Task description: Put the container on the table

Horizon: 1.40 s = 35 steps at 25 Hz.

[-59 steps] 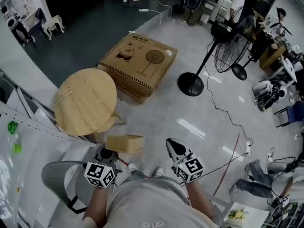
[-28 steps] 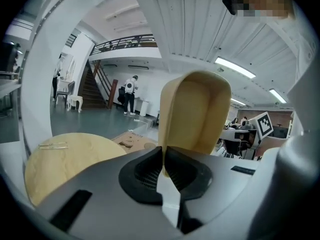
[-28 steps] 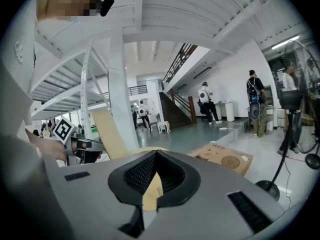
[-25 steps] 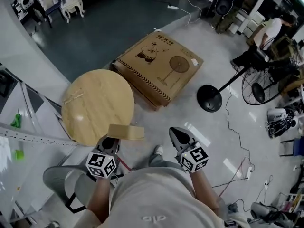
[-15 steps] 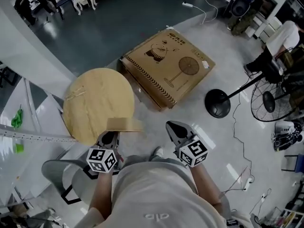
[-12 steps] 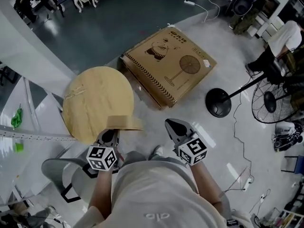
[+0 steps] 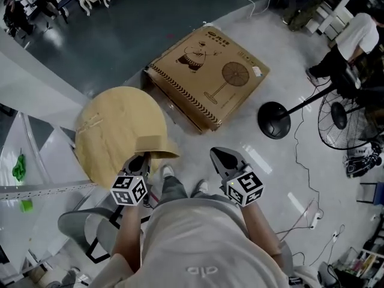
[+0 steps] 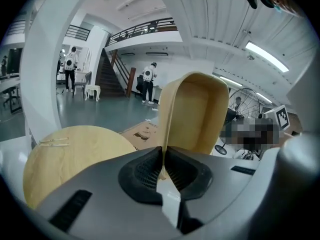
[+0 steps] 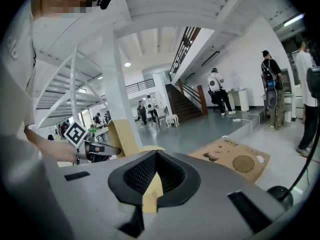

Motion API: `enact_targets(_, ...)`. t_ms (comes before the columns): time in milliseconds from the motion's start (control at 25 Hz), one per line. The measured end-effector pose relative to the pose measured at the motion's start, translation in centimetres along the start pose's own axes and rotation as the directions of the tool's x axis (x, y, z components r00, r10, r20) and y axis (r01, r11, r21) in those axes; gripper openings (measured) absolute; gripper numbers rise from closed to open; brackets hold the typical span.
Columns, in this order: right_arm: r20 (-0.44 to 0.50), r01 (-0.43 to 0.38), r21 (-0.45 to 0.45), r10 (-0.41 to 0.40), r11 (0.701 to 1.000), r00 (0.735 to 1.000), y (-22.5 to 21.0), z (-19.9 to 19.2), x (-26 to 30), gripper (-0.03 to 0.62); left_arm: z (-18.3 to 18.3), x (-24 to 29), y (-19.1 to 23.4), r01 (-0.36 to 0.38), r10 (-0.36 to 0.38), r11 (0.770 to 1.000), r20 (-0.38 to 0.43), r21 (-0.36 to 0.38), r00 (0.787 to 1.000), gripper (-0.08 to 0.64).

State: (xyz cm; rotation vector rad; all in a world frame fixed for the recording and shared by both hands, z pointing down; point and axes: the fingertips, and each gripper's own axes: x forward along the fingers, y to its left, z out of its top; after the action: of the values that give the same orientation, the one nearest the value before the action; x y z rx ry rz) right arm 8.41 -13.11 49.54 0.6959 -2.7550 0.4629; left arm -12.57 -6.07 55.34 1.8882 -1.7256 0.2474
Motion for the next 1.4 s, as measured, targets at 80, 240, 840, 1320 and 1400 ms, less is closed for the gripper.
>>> enact_targets(80, -0.004, 0.024, 0.007, -0.024, 1.000, 1.000, -0.2, 0.1, 0.8, 0.026, 0.4, 1.1, 1.1, 0.021, -0.021, 1.000, -0.010, -0.003, 1.000, 0.026)
enact_targets(240, -0.007, 0.081, 0.017, -0.081, 0.997, 0.997, -0.6, 0.8, 2.5, 0.026, 0.9, 3.4, 3.7, 0.058, -0.058, 0.998, -0.042, -0.012, 0.997, 0.026)
enact_targets(840, -0.028, 0.276, 0.061, -0.274, 0.959, 0.961, -1.4, 1.6, 5.9, 0.026, -3.8, 10.5, 14.3, 0.082, -0.107, 0.991, -0.251, -0.110, 0.962, 0.026)
enact_targets(1320, -0.080, 0.373, 0.067, -0.368, 0.925, 0.926, -2.0, 0.8, 6.2, 0.026, -8.1, 15.3, 17.6, 0.072, -0.131, 0.984, -0.391, -0.160, 0.911, 0.026)
enact_targets(1400, -0.086, 0.393, 0.069, -0.387, 0.917, 0.918, -2.3, 0.9, 6.0, 0.026, -8.7, 15.9, 18.0, 0.059, -0.127, 0.983, -0.411, -0.175, 0.903, 0.026)
